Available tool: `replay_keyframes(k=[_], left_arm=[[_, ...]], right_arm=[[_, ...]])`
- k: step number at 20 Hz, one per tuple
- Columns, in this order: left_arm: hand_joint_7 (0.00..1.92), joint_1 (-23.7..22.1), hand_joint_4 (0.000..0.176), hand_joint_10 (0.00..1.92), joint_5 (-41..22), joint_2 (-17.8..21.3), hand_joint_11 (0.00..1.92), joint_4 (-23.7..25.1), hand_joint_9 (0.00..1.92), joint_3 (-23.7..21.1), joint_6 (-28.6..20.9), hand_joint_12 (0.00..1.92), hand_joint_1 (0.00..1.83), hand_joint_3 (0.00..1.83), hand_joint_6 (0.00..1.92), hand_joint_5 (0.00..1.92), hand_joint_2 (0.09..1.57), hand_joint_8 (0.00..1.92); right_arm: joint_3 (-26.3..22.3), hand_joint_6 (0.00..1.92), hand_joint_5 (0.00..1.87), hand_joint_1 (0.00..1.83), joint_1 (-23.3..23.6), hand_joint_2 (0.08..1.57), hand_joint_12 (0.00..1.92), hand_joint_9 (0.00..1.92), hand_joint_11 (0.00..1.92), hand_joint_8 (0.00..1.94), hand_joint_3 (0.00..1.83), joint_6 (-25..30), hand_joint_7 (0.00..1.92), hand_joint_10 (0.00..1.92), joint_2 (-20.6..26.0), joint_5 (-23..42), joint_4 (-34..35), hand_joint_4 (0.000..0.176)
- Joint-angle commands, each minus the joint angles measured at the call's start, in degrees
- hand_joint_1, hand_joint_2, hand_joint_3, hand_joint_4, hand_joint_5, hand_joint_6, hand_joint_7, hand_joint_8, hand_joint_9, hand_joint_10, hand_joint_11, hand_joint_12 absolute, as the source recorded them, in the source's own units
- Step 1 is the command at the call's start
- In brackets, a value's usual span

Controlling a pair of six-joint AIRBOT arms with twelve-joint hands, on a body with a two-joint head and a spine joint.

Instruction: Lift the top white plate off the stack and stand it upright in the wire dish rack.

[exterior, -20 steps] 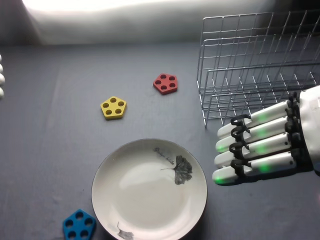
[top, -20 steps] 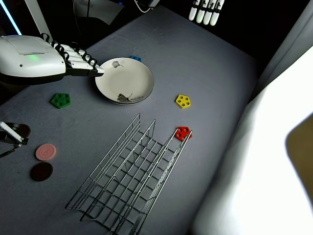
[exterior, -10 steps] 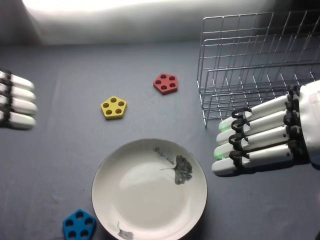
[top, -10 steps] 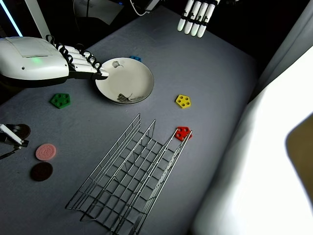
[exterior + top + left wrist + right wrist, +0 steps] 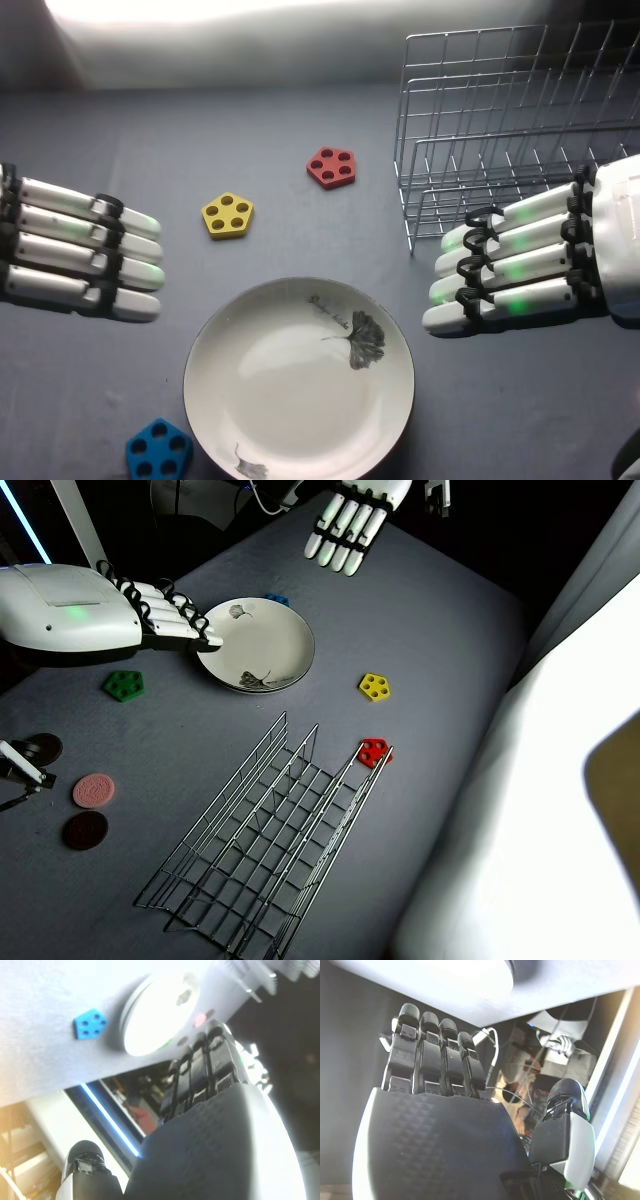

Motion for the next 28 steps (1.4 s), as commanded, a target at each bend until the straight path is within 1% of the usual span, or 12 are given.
replay_keyframes(k=[1, 4, 6, 8, 10, 12, 14, 16, 20, 23, 24, 28], left_arm=[[0.06, -1.54, 0.000, 0.00, -2.22, 0.55, 0.07, -4.38, 0.06, -0.96, 0.23, 0.05, 0.00, 0.00, 0.00, 0.03, 0.88, 0.00], [0.08, -2.50, 0.000, 0.01, -0.04, 0.59, 0.07, -3.07, 0.07, -3.62, 0.65, 0.05, 0.01, 0.00, 0.01, 0.05, 0.88, 0.01], [0.08, -2.97, 0.000, 0.01, 1.34, 0.59, 0.10, -1.29, 0.08, -5.05, 0.78, 0.06, 0.00, 0.00, 0.01, 0.06, 0.88, 0.01], [0.09, -3.15, 0.000, 0.01, 1.90, 0.59, 0.10, -0.49, 0.09, -5.69, 0.85, 0.06, 0.00, 0.00, 0.01, 0.07, 0.88, 0.01], [0.07, -3.21, 0.000, 0.00, 2.85, 0.55, 0.08, 0.26, 0.07, -6.57, 1.02, 0.05, 0.00, 0.00, 0.00, 0.04, 0.88, 0.00], [0.05, -3.24, 0.000, 0.00, 3.88, 0.37, 0.06, 0.99, 0.04, -7.15, 1.04, 0.04, 0.00, 0.00, 0.00, 0.03, 0.88, 0.00], [0.06, -3.62, 0.000, 0.00, 4.91, 0.18, 0.07, 2.30, 0.05, -8.02, 1.11, 0.04, 0.01, 0.00, 0.00, 0.03, 0.89, 0.00], [0.07, -4.29, 0.000, 0.01, 5.71, -0.15, 0.11, 3.60, 0.07, -8.74, 1.43, 0.05, 0.01, 0.00, 0.01, 0.05, 0.88, 0.01], [0.06, -5.15, 0.000, 0.00, 7.32, -1.25, 0.07, 4.79, 0.05, -8.92, 1.84, 0.03, 0.00, 0.00, 0.00, 0.05, 0.88, 0.00], [0.07, -5.37, 0.000, 0.01, 8.38, -2.14, 0.08, 5.85, 0.06, -8.92, 1.99, 0.03, 0.00, 0.00, 0.01, 0.05, 0.88, 0.01], [0.07, -5.47, 0.000, 0.01, 8.84, -2.48, 0.08, 6.09, 0.07, -8.87, 1.99, 0.03, 0.00, 0.00, 0.01, 0.05, 0.88, 0.01], [0.06, -6.02, 0.000, 0.00, 9.72, -3.29, 0.06, 7.76, 0.05, -8.76, 1.98, 0.02, 0.00, 0.00, 0.00, 0.04, 0.87, 0.00]], right_arm=[[0.08, 0.00, 0.12, 0.02, 0.22, 0.92, 0.01, 0.20, 0.21, 0.01, 0.00, -0.09, 0.18, 0.01, 0.50, 2.08, 3.71, 0.000], [0.24, 0.00, 0.12, 0.03, 0.14, 0.92, 0.00, 0.20, 0.20, 0.00, 0.00, -0.25, 0.18, 0.00, 0.36, 2.32, 3.60, 0.000], [0.55, 0.00, 0.12, 0.02, 0.14, 0.92, 0.01, 0.20, 0.20, 0.00, 0.00, -2.03, 0.17, 0.00, 0.11, 2.31, 4.21, 0.000], [0.76, 0.00, 0.10, 0.04, 0.09, 0.91, 0.00, 0.17, 0.17, 0.00, 0.00, -2.74, 0.15, 0.00, -0.10, 2.31, 4.48, 0.000], [1.06, 0.01, 0.12, 0.05, 0.04, 0.92, 0.01, 0.19, 0.19, 0.01, 0.00, -2.77, 0.17, 0.01, -0.30, 2.31, 4.62, 0.000], [1.38, 0.01, 0.13, 0.02, 0.04, 0.92, 0.01, 0.20, 0.20, 0.01, 0.00, -2.77, 0.17, 0.01, -0.31, 2.29, 6.25, 0.000], [1.67, 0.01, 0.13, 0.06, 0.06, 0.92, 0.01, 0.20, 0.19, 0.01, 0.00, -2.76, 0.18, 0.00, -0.31, 2.30, 8.36, 0.000], [1.55, 0.00, 0.11, 0.00, 0.00, 0.93, 0.01, 0.18, 0.18, 0.00, 0.00, -2.76, 0.16, 0.00, -0.31, 2.92, 7.97, 0.000], [1.13, 0.00, 0.12, 0.01, -0.40, 0.94, 0.01, 0.19, 0.19, 0.00, 0.00, -2.77, 0.17, 0.00, -0.31, 3.53, 6.12, 0.000], [1.15, 0.00, 0.11, 0.05, -0.47, 0.93, 0.00, 0.18, 0.18, 0.00, 0.00, -3.41, 0.16, 0.00, -0.33, 3.53, 6.06, 0.000], [1.13, 0.00, 0.11, 0.04, -0.60, 0.93, 0.00, 0.15, 0.14, 0.00, 0.00, -3.97, 0.14, 0.00, -0.35, 3.53, 6.06, 0.000], [1.13, 0.00, 0.09, 0.00, -0.62, 0.94, 0.00, 0.14, 0.14, 0.00, 0.00, -4.02, 0.13, 0.00, -0.35, 3.52, 6.17, 0.000]])
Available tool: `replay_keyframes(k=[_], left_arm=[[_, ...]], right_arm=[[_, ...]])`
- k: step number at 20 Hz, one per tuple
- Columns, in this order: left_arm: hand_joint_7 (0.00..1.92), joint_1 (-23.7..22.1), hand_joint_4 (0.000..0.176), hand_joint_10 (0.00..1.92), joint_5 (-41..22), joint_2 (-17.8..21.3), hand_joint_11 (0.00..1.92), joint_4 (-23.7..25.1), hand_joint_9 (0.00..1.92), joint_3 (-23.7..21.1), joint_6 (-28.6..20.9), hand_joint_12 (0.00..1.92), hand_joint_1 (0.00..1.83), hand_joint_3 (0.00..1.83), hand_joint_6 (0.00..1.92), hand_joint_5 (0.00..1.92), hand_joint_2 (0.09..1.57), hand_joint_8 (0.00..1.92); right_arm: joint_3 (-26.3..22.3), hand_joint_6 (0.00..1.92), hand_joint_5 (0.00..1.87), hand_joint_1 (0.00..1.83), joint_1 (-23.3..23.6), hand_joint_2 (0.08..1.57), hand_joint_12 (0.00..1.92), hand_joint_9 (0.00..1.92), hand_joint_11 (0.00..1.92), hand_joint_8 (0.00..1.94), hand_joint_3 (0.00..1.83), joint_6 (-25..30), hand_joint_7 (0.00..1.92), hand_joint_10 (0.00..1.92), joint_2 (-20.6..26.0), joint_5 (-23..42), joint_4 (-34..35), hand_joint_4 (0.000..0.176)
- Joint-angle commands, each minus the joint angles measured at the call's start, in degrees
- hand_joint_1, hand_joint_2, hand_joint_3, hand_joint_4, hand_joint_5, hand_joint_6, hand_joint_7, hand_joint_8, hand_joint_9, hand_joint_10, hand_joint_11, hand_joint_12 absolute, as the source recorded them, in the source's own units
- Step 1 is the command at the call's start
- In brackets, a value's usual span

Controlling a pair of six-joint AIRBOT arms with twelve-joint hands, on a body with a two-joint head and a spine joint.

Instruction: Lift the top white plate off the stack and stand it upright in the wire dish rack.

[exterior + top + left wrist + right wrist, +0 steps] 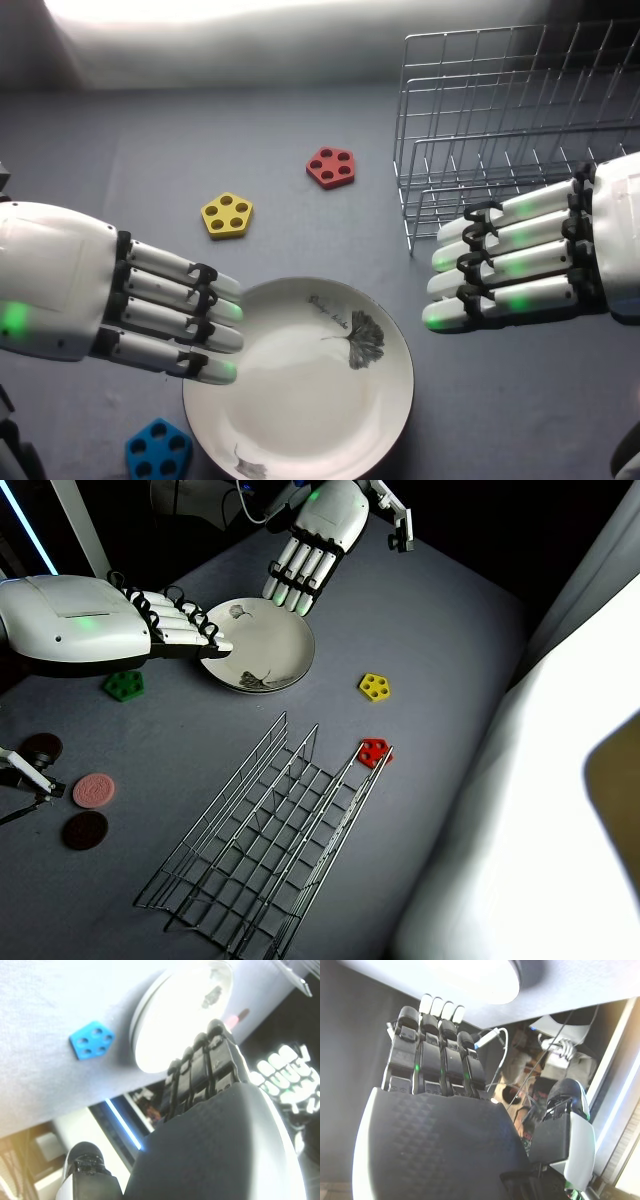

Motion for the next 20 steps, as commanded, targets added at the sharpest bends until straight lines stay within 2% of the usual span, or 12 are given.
replay_keyframes(k=[1, 5, 6, 8, 12, 13, 15, 20], left_arm=[[0.06, -1.55, 0.000, 0.00, -2.80, -0.22, 0.06, -2.84, 0.04, -0.03, 0.17, 0.02, 0.00, 0.00, 0.00, 0.04, 0.88, 0.00], [0.07, -1.57, 0.000, 0.01, -1.84, -1.16, 0.09, -1.99, 0.06, -0.02, 0.59, 0.03, 0.00, 0.00, 0.01, 0.06, 0.87, 0.00], [0.06, -1.51, 0.000, 0.00, -1.56, -1.43, 0.08, -1.84, 0.06, 0.06, 0.64, 0.03, 0.00, 0.00, 0.00, 0.06, 0.87, 0.00], [0.07, -1.17, 0.000, 0.00, -0.90, -1.88, 0.07, -1.72, 0.06, 0.19, 0.77, 0.02, 0.00, 0.00, 0.00, 0.06, 0.88, 0.00], [0.08, 0.91, 0.000, 0.00, -0.44, -2.55, 0.08, -3.67, 0.07, 0.34, 1.54, 0.03, 0.00, 0.00, 0.00, 0.07, 0.88, 0.00], [0.10, 1.60, 0.000, 0.01, -0.39, -2.70, 0.11, -4.18, 0.09, 0.42, 1.90, 0.04, 0.01, 0.00, 0.01, 0.07, 0.89, 0.01], [0.07, 3.20, 0.000, 0.00, -0.42, -3.10, 0.09, -5.95, 0.06, 1.06, 2.75, 0.03, 0.01, 0.00, 0.00, 0.05, 0.89, 0.00], [0.08, 4.95, 0.000, 0.01, -0.53, -3.78, 0.11, -7.04, 0.08, 1.58, 3.76, 0.03, 0.00, 0.00, 0.00, 0.05, 0.89, 0.01]], right_arm=[[-0.14, 0.01, 0.11, 0.01, 0.44, 0.93, 0.01, 0.17, 0.16, 0.01, 0.00, -0.03, 0.15, 0.01, 0.49, 2.52, 3.61, 0.000], [-0.12, 0.00, 0.05, 0.00, 0.44, 0.94, 0.00, 0.12, 0.11, 0.00, 0.00, -0.19, 0.10, 0.00, 0.50, 2.51, 3.70, 0.000], [-0.12, 0.01, 0.11, 0.04, 0.44, 0.93, 0.02, 0.17, 0.16, 0.00, 0.00, -0.38, 0.15, 0.01, 0.50, 2.51, 3.77, 0.000], [-0.12, 0.00, 0.09, 0.04, 0.42, 0.93, 0.01, 0.14, 0.14, 0.00, 0.00, -0.65, 0.13, 0.00, 0.50, 2.51, 4.03, 0.000], [-0.09, 0.01, 0.12, 0.06, 0.41, 0.92, 0.02, 0.18, 0.17, 0.01, 0.00, -0.67, 0.16, 0.01, 0.50, 2.51, 4.26, 0.000], [-0.08, 0.00, 0.06, 0.03, 0.41, 0.93, 0.00, 0.12, 0.12, 0.00, 0.00, -0.72, 0.11, 0.00, 0.50, 2.51, 4.27, 0.000], [-0.03, 0.02, 0.15, 0.05, 0.41, 0.93, 0.03, 0.21, 0.21, 0.01, 0.00, -0.98, 0.19, 0.01, 0.50, 2.51, 4.35, 0.000], [-0.02, 0.00, 0.12, 0.01, 0.41, 0.93, 0.02, 0.19, 0.19, 0.00, 0.00, -1.12, 0.18, 0.00, 0.50, 2.51, 4.49, 0.000]])
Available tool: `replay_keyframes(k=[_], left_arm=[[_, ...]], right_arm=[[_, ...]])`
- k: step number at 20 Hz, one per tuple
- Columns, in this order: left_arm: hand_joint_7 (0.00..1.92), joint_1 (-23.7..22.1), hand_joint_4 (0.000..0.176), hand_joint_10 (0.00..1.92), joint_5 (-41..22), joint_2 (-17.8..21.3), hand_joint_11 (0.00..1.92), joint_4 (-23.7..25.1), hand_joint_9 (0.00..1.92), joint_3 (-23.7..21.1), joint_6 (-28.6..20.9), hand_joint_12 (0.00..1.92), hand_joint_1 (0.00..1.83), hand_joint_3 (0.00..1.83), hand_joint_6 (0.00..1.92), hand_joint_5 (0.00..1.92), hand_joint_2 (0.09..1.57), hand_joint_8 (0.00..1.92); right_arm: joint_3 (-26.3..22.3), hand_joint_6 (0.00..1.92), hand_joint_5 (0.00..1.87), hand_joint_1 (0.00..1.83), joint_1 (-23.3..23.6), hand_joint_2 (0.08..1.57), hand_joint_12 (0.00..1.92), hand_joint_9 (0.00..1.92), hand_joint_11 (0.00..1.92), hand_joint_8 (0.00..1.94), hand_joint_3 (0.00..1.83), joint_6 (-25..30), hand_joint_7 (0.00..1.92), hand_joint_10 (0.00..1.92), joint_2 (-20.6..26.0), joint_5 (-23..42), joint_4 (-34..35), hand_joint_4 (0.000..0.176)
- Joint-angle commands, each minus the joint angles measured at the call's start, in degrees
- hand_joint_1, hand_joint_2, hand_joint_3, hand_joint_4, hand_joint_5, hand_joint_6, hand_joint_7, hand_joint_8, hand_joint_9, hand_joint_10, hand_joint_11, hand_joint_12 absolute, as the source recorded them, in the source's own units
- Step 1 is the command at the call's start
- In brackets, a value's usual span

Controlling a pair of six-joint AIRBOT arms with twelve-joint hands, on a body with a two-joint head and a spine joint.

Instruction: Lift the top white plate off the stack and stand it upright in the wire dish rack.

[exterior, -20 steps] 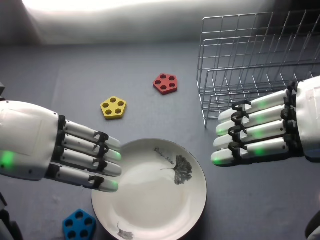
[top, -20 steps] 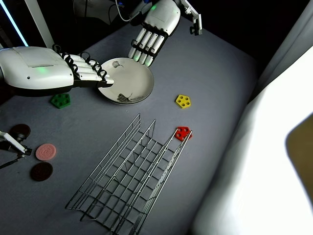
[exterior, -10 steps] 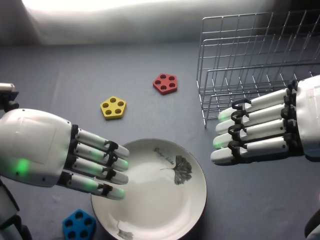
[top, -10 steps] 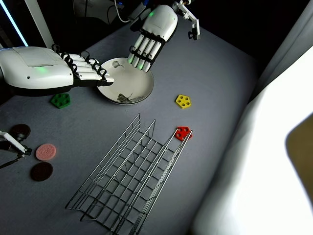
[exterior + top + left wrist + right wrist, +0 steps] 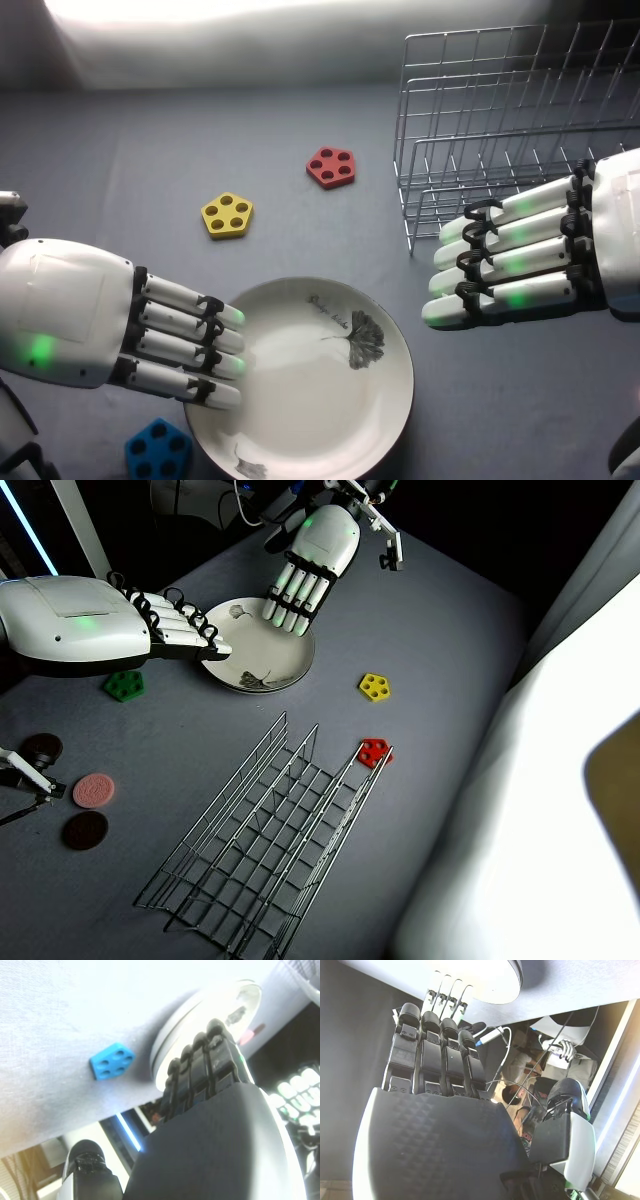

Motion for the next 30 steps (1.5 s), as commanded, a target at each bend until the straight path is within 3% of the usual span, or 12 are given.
replay_keyframes(k=[1, 18, 24, 26, 27, 30], left_arm=[[0.07, -0.63, 0.000, 0.00, -3.43, -0.44, 0.09, -3.68, 0.07, -0.04, 0.22, 0.02, 0.00, 0.00, 0.00, 0.05, 0.89, 0.00], [0.07, 2.97, 0.000, 0.01, -0.76, -2.40, 0.08, -2.25, 0.06, 0.65, 3.52, 0.01, 0.00, 0.00, 0.01, 0.03, 0.89, 0.01], [0.08, 3.41, 0.000, 0.01, -0.06, -2.89, 0.11, -2.20, 0.08, 1.44, 3.76, 0.02, 0.00, 0.00, 0.01, 0.06, 0.89, 0.01], [0.07, 3.49, 0.000, 0.01, 0.17, -2.98, 0.11, -2.11, 0.07, 1.43, 3.78, 0.02, 0.00, 0.00, 0.01, 0.05, 0.89, 0.00], [0.08, 3.74, 0.000, 0.01, 0.39, -3.13, 0.11, -2.08, 0.08, 1.43, 3.86, 0.02, 0.00, 0.00, 0.01, 0.05, 0.89, 0.01], [0.08, 4.39, 0.000, 0.00, 1.00, -3.58, 0.09, -2.26, 0.07, 1.43, 4.26, 0.02, 0.00, 0.00, 0.00, 0.05, 0.89, 0.00]], right_arm=[[-0.02, 0.01, 0.13, 0.02, 0.41, 0.92, 0.02, 0.20, 0.19, 0.00, 0.00, -0.24, 0.18, 0.00, 0.52, 2.62, 3.88, 0.000], [-0.02, 0.00, 0.07, 0.03, 0.39, 0.97, 0.00, 0.12, 0.10, 0.00, 0.01, -0.94, 0.10, 0.00, 0.50, 2.62, 4.19, 0.000], [-0.02, 0.01, 0.11, 0.07, 0.28, 0.94, 0.02, 0.17, 0.16, 0.00, 0.00, -2.31, 0.15, 0.00, 0.48, 2.55, 4.76, 0.000], [-0.25, 0.00, 0.12, 0.06, -0.09, 0.94, 0.01, 0.17, 0.16, 0.00, 0.00, -4.87, 0.15, 0.00, 0.39, 2.55, 5.93, 0.000], [-0.75, 0.00, 0.11, 0.04, -0.54, 0.93, 0.01, 0.16, 0.15, 0.00, 0.00, -9.54, 0.14, 0.00, 0.28, 2.55, 7.46, 0.000], [-1.19, 0.00, 0.10, 0.09, -0.95, 0.92, 0.01, 0.15, 0.15, 0.00, 0.00, -10.71, 0.13, 0.00, 0.15, 2.55, 7.65, 0.000]])
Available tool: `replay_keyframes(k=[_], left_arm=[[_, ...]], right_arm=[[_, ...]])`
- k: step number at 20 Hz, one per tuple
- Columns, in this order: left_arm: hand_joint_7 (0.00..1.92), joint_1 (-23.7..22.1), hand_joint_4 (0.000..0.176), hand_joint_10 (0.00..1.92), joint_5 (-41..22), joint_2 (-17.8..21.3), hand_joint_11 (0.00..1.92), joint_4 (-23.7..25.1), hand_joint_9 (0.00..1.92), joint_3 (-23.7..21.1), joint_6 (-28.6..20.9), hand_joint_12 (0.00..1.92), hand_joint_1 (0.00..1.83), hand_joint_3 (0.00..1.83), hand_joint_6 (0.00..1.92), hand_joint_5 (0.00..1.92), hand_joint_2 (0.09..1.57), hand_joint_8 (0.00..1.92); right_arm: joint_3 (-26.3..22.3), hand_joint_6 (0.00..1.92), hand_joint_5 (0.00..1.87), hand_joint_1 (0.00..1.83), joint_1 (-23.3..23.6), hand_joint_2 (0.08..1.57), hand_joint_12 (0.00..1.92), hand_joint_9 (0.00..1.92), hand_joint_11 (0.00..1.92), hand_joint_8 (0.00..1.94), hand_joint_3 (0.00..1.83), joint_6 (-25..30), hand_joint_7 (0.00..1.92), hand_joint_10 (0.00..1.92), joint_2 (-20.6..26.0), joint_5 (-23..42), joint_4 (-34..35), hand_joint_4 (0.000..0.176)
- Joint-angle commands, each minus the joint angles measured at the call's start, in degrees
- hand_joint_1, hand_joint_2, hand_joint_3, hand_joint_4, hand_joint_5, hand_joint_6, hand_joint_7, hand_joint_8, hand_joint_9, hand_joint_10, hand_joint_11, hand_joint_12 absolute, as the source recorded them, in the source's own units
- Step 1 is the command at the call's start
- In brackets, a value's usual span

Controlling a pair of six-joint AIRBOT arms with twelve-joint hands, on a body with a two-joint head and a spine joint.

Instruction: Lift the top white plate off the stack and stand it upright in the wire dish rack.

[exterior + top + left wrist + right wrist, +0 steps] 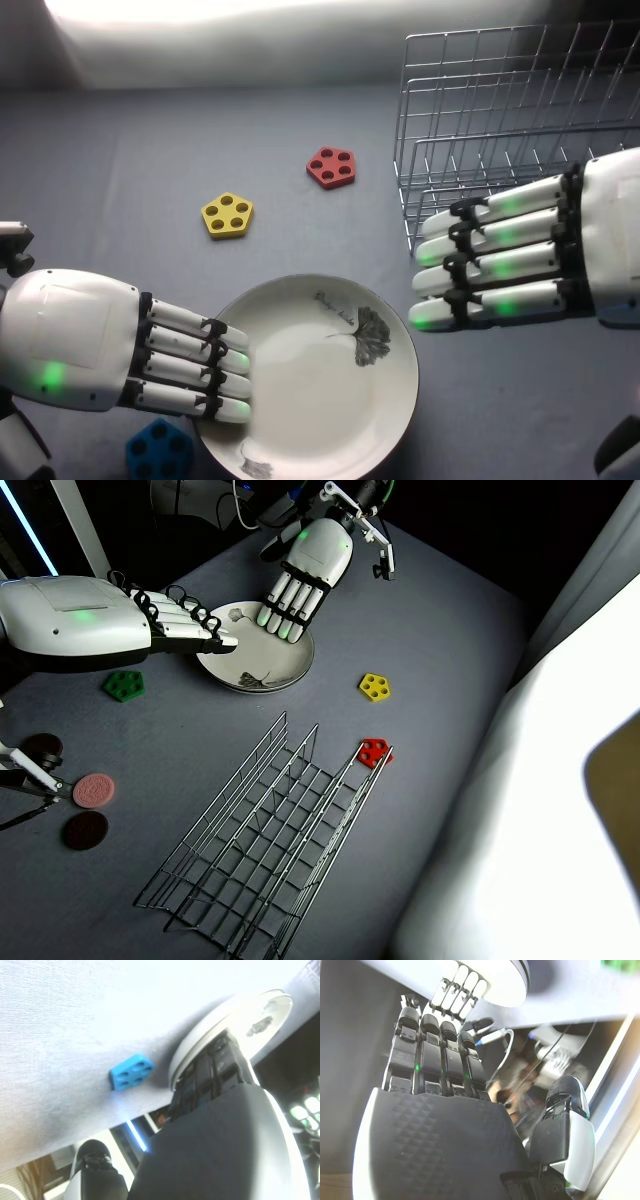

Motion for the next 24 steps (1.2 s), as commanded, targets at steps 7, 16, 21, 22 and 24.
replay_keyframes(k=[7, 16, 21, 22, 24], left_arm=[[0.07, 0.59, 0.000, 0.00, 1.10, -3.17, 0.11, -3.73, 0.07, -0.36, 0.83, 0.02, 0.00, 0.00, 0.00, 0.06, 0.89, 0.00], [0.09, -0.77, 0.000, 0.01, 2.74, -8.35, 0.13, -6.13, 0.10, 0.86, 1.01, 0.03, 0.04, 0.00, 0.01, 0.07, 0.88, 0.01], [0.10, -2.18, 0.000, 0.01, 3.65, -10.44, 0.13, -7.50, 0.11, 1.14, 1.00, 0.02, 0.02, 0.00, 0.01, 0.08, 0.87, 0.01], [0.10, -2.22, 0.000, 0.00, 3.80, -10.63, 0.12, -7.49, 0.10, 1.13, 1.00, 0.02, 0.02, 0.00, 0.01, 0.08, 0.87, 0.00], [0.07, -2.21, 0.000, 0.00, 3.83, -10.72, 0.09, -7.41, 0.07, 1.15, 1.00, 0.01, 0.01, 0.00, 0.00, 0.06, 0.88, 0.00]], right_arm=[[-0.31, 0.00, 0.09, 0.07, 0.16, 0.91, 0.01, 0.15, 0.15, 0.00, 0.00, -0.08, 0.13, 0.00, 0.56, 2.83, 3.99, 0.000], [-1.19, 0.01, 0.12, 0.02, -0.25, 0.93, 0.03, 0.22, 0.22, 0.01, 0.00, -0.75, 0.19, 0.01, -0.39, 2.84, 4.12, 0.000], [-0.79, 0.00, 0.05, 0.25, -1.21, 0.93, 0.00, 0.13, 0.18, 0.00, 0.00, -0.78, 0.10, 0.00, -1.69, 1.83, 4.27, 0.000], [-0.65, 0.00, 0.06, 0.35, -1.38, 0.92, 0.01, 0.14, 0.19, 0.00, 0.00, -0.78, 0.10, 0.01, -1.96, 1.68, 4.45, 0.000], [-0.59, 0.00, 0.04, 0.55, -1.57, 0.93, 0.01, 0.14, 0.21, 0.00, 0.00, -0.78, 0.10, 0.00, -2.23, 1.45, 4.71, 0.000]])
